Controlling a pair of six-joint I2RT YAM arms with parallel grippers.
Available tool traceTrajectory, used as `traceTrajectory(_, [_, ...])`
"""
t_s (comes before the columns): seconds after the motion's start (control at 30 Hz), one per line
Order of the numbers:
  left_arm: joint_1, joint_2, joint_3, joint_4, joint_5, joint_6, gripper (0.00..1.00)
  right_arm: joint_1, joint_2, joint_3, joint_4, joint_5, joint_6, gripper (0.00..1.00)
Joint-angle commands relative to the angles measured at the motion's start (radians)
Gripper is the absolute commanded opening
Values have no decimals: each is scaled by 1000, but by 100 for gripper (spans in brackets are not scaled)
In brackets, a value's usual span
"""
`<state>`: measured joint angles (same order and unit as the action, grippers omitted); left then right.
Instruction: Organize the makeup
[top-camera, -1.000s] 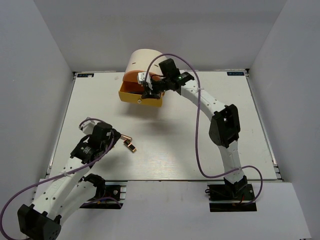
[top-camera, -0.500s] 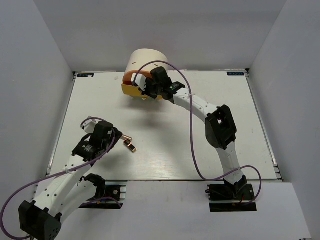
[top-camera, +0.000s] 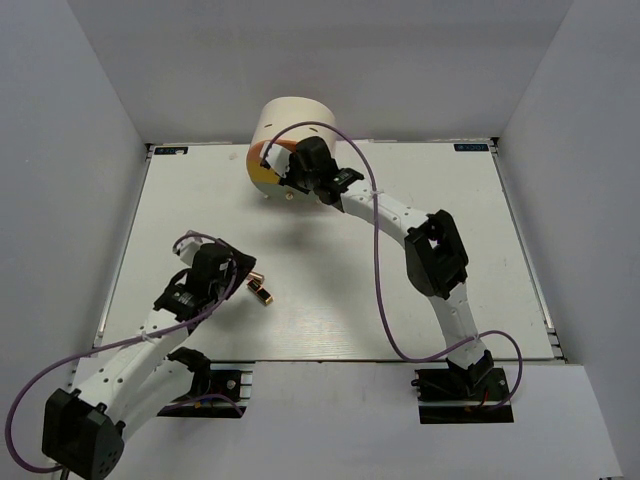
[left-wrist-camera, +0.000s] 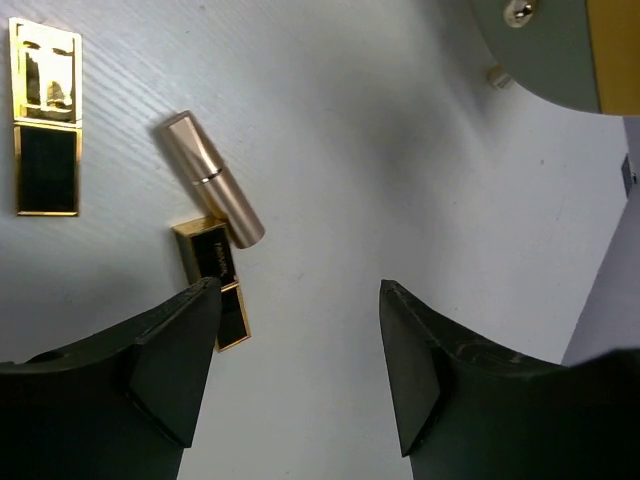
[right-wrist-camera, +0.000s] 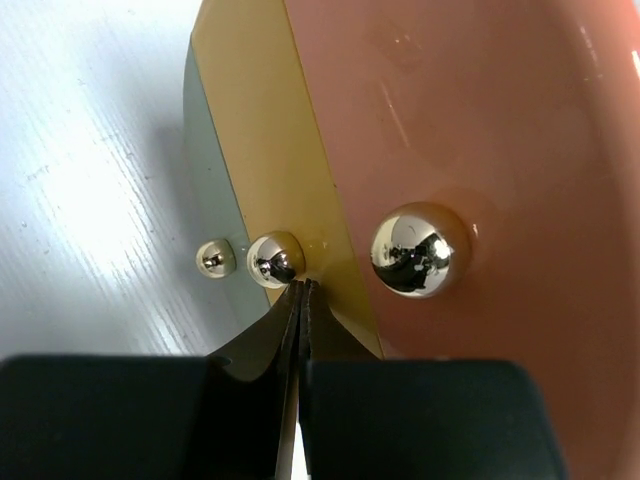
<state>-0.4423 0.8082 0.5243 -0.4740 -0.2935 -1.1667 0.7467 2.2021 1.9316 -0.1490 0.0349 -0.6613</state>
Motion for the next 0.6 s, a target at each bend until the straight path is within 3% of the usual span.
traceTrajectory(0.0, [-4, 14, -12, 181, 40, 31, 74, -15, -8, 6, 25, -1, 6, 0])
traceTrajectory(0.07, [5, 46, -23, 277, 47, 44, 68, -18, -47, 23, -47, -202, 26, 0])
traceTrajectory(0.27, [14, 198, -50, 624, 34, 33, 40, -41, -212, -138, -92, -487, 112, 0])
traceTrajectory(0.37, [14, 340, -34, 773, 56, 6, 27, -55, -292, -238, -55, -504, 173, 0])
traceTrajectory(0.57, [14, 637, 45, 1020, 117, -53, 18, -104, -419, -402, 3, -426, 246, 0])
